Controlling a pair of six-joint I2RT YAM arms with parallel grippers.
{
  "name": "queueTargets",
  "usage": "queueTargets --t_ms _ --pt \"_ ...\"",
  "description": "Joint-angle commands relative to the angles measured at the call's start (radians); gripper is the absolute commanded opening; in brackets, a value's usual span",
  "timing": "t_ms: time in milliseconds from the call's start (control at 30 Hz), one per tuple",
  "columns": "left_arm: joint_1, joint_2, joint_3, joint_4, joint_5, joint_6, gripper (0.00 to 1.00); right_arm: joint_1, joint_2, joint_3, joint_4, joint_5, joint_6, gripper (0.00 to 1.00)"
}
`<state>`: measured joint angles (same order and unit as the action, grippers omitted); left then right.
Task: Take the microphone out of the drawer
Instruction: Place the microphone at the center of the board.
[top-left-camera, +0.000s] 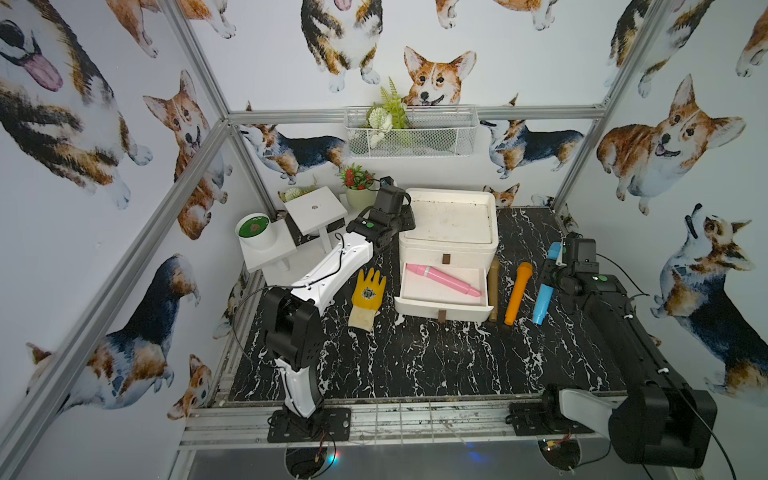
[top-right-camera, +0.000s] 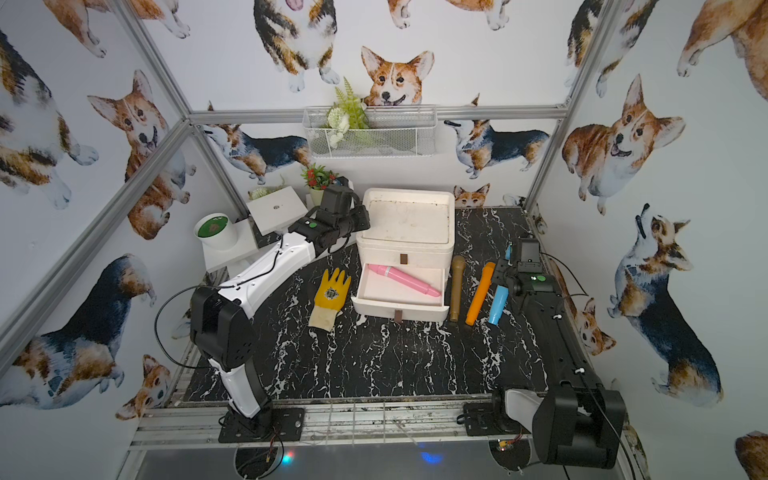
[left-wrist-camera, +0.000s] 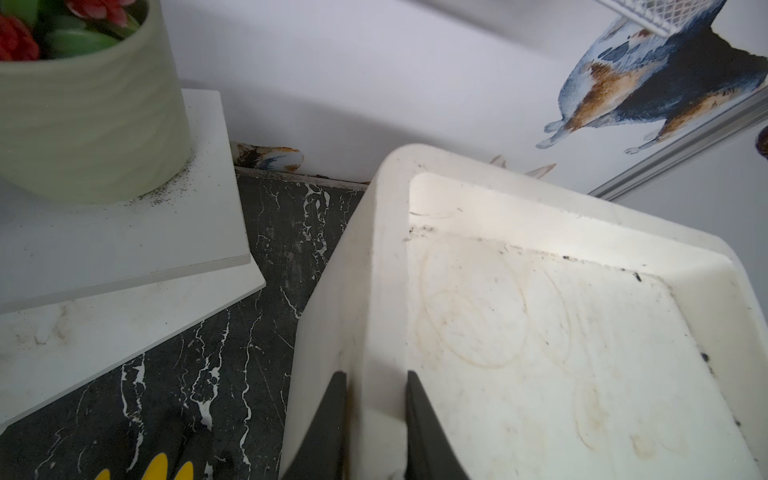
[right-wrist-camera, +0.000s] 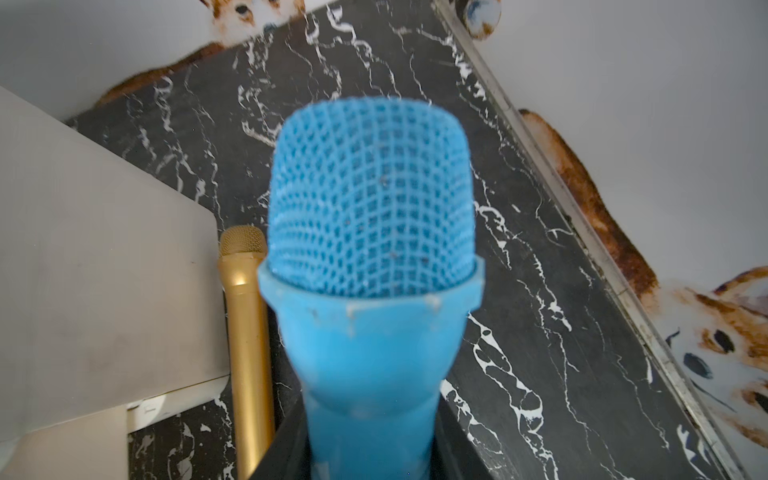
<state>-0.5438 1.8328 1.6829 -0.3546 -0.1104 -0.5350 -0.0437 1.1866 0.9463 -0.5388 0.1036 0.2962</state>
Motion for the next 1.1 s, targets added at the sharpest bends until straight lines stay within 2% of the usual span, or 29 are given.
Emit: queueTargets --t_ms 0,100,267,500,667,1067 --pt "0.001 0.016 -0.025 -0.261 0.067 -0.086 0.05 -0.018 0.047 0.002 0.009 -0.018 0.018 0.15" --pt "-0.001 0.011 -0.03 -0.259 0.067 -0.087 0.05 -0.048 0.099 -0.001 0.032 -0.026 0.025 0.16" --pt "0.0 0.01 -0.031 -0.259 0.067 -0.086 0.05 -0.116 0.202 -0.001 0.068 -0.116 0.058 0.16" --pt "0.0 0.01 -0.026 -0.262 0.067 -0.083 0.05 -0.129 0.328 0.021 0.08 -0.187 0.061 0.18" --pt "0.0 0.007 -0.023 -0.268 0.065 -0.083 0.05 -0.128 0.382 0.031 0.086 -0.221 0.07 0.22" --pt "0.0 0.011 -0.026 -0.273 0.069 -0.084 0.05 -0.128 0.446 0.03 0.099 -0.285 0.084 0.42"
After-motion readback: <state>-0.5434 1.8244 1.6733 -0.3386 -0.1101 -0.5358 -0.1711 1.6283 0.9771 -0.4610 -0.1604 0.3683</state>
